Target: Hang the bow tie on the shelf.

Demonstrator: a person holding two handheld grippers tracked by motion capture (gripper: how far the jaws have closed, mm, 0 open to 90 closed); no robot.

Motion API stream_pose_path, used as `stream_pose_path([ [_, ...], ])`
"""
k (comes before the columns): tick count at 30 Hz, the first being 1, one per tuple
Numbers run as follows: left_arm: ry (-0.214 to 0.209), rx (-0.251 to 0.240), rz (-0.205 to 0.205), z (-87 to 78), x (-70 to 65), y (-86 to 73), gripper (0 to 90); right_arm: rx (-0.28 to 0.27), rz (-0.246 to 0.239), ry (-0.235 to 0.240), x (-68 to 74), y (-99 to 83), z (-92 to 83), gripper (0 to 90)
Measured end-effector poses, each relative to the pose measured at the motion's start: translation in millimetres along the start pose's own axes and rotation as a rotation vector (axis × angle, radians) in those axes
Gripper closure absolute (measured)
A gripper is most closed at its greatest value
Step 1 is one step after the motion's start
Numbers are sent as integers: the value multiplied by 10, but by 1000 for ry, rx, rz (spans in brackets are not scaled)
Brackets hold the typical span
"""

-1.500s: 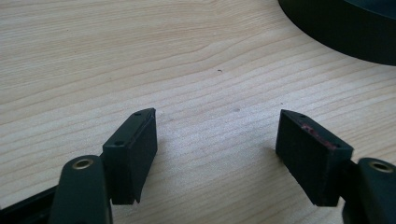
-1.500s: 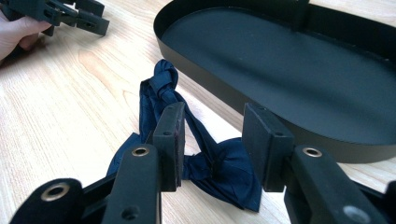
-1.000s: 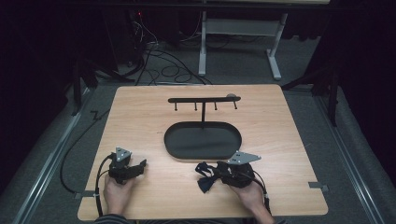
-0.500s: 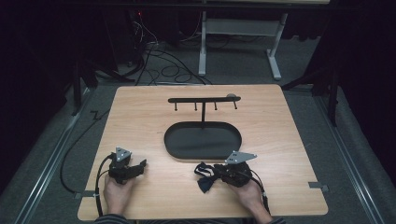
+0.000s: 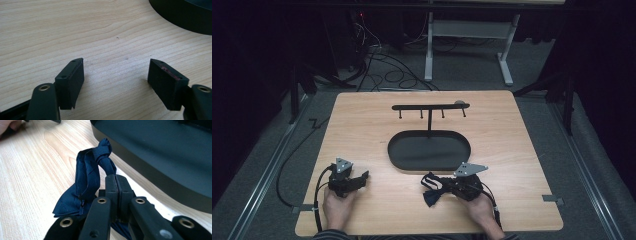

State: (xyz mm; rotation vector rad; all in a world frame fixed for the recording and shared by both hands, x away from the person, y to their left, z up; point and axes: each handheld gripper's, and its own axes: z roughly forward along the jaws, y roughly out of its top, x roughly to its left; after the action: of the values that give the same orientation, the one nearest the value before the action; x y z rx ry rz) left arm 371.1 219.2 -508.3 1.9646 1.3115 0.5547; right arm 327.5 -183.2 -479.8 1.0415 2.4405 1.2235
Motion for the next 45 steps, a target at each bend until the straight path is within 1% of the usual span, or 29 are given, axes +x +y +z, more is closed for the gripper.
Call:
stream_pose_path([
  [3, 1, 2, 1, -2, 0, 1, 299, -15, 1, -2, 2, 13, -47, 900],
  [6, -2, 1, -1, -1, 0, 0, 299, -33, -9, -7, 5, 37, -104, 900],
  [11, -2, 1, -1, -1, 1, 0, 299, -59, -3, -9, -16, 66, -185, 900],
  [22, -3, 1, -2, -2, 1, 0, 298, -99, -6, -32, -53, 146, -351, 900],
  [23, -3, 1, -2, -2, 1, 0, 298, -107, -7, -41, -62, 163, -382, 900],
  [36, -4, 1, -3, -2, 2, 0, 299, -140, -11, -80, -137, 224, -534, 900],
  [40, -4, 1, -3, -2, 2, 0, 299, -153, -6, -87, -161, 242, -580, 900],
  [44, -4, 1, -3, -2, 3, 0, 298, -162, -8, -96, -176, 268, -619, 900],
  [45, -4, 1, -4, -2, 3, 0, 298, -163, -15, -98, -182, 277, -629, 900],
])
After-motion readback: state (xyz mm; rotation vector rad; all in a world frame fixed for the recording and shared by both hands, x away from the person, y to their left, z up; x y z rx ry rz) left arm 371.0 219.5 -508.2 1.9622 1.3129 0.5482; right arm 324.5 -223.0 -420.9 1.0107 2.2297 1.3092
